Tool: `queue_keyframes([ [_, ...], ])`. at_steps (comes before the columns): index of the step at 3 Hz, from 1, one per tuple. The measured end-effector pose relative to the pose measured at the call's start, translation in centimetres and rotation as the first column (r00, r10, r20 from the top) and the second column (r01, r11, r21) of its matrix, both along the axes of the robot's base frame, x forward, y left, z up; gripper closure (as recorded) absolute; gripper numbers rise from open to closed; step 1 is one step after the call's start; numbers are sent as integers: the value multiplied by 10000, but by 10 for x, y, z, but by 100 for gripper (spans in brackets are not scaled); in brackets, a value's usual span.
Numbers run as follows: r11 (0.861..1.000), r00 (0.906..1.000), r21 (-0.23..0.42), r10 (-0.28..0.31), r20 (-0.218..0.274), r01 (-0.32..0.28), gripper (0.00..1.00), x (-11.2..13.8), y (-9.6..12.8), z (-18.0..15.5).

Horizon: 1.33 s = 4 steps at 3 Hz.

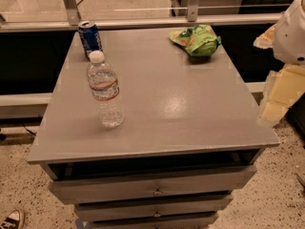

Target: Move water bottle near pepsi can

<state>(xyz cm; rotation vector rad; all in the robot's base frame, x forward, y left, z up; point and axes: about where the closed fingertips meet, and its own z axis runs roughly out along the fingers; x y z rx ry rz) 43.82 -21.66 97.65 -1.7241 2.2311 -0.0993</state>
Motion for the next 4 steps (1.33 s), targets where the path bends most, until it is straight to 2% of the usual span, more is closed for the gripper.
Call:
queue_keyframes([
  [1,10000,10000,0,0,2,0,0,0,0,0],
  [2,9959,9997,876,233,-33,-230,0,9,21,-10],
  [3,9519,9950,2914,997,-27,-946,0,32,87,-35],
  [4,8690,9837,4635,1759,382,-1734,0,50,150,-48],
])
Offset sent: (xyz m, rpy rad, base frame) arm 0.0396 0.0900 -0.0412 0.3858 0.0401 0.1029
